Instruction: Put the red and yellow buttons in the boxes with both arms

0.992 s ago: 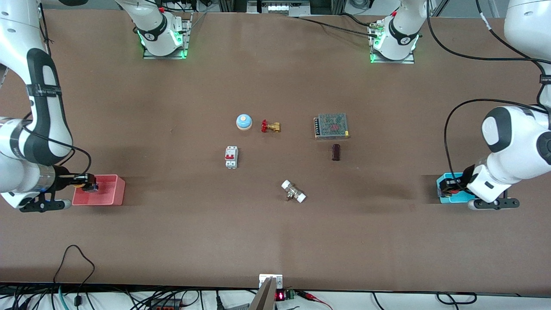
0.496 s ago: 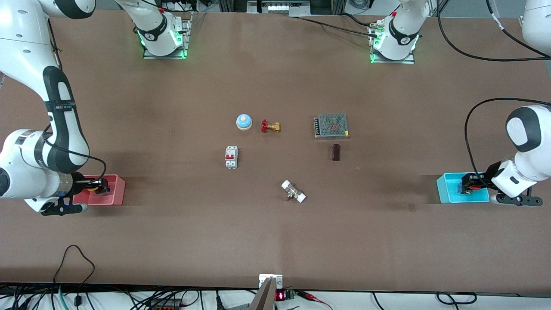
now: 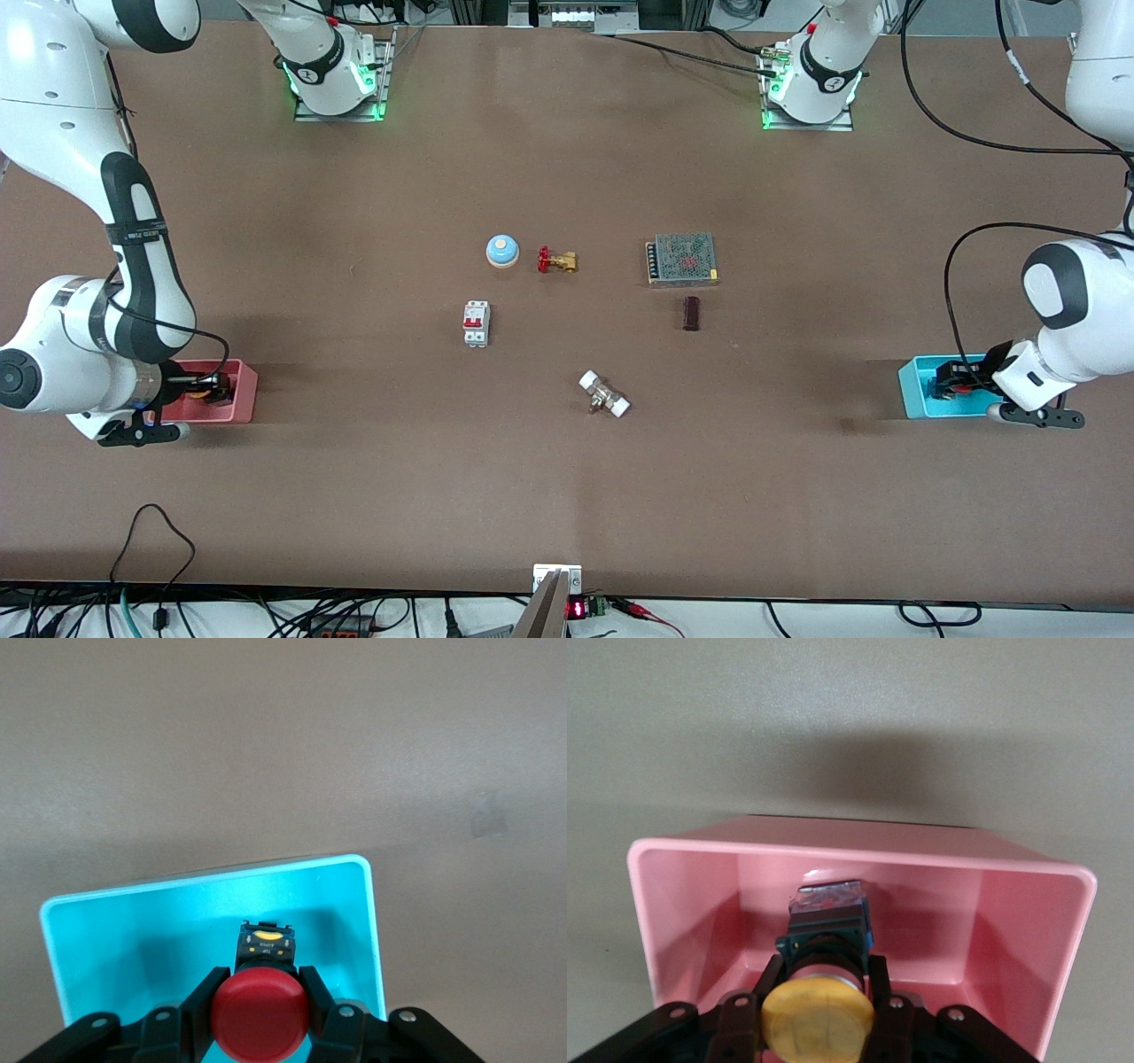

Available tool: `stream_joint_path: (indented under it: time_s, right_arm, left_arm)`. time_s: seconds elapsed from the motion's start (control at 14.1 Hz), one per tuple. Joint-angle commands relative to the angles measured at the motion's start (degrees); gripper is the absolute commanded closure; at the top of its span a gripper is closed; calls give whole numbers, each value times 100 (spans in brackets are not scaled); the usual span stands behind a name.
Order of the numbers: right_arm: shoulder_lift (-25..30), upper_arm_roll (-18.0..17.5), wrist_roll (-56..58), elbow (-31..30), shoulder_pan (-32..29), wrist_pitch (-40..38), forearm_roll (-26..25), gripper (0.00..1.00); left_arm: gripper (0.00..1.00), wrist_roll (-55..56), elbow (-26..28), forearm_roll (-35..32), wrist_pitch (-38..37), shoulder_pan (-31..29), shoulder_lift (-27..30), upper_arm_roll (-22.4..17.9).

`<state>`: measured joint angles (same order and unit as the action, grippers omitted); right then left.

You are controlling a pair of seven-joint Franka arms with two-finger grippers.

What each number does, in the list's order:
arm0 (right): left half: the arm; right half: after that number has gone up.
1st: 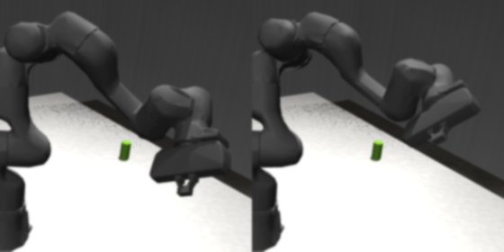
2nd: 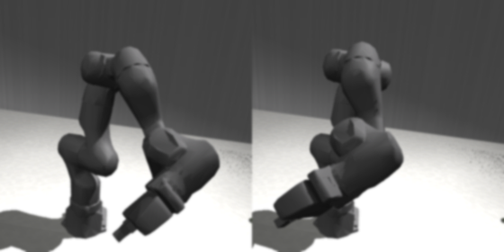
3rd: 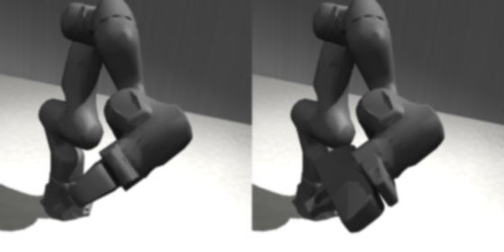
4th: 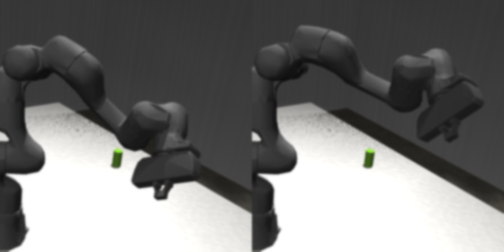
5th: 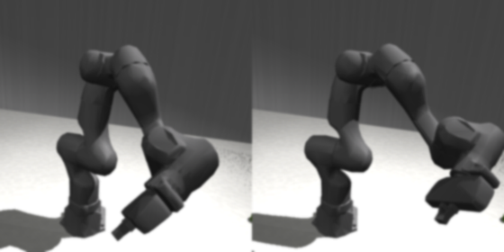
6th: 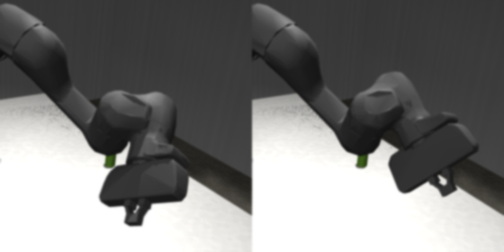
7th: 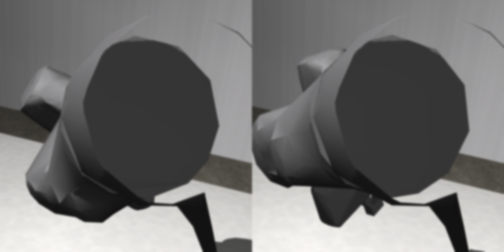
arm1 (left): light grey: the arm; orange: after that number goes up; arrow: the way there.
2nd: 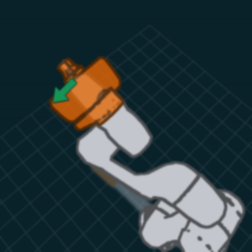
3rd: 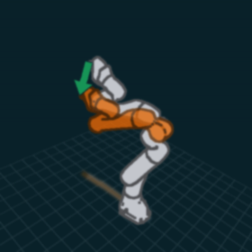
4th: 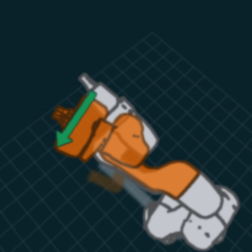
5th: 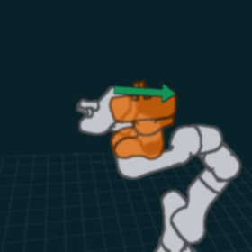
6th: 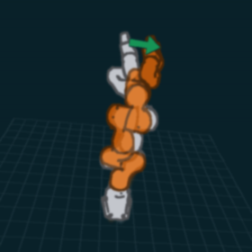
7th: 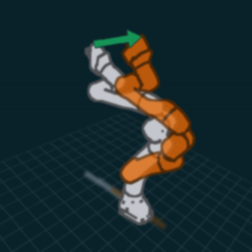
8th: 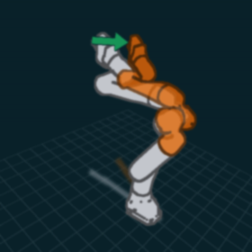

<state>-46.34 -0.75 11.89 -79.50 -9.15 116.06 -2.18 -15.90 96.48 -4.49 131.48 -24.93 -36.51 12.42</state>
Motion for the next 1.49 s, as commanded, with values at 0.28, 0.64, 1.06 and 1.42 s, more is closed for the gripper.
stream_joint_path:
  time_s: [0.28, 0.64, 1.06, 1.42]
  right_arm:
    - [361, -57, -187, 75, 18, -214, -99, 0]
    - [1546, -154, -170, 321, 123, -1417, -29, 0]
    - [2812, -145, -582, 312, 536, -2745, 227, 0]
    - [3401, -128, -1260, 146, 572, -3186, 174, 0]
  left_arm:
    - [46, -115, -59, -88, 212, -29, -154, -11]
    - [20, -62, -357, -88, 151, 23, -84, 6]
    - [0, -10, -385, -79, 80, 120, 337, 112]
    - [0, 411, -385, -52, -648, 313, 794, 190]
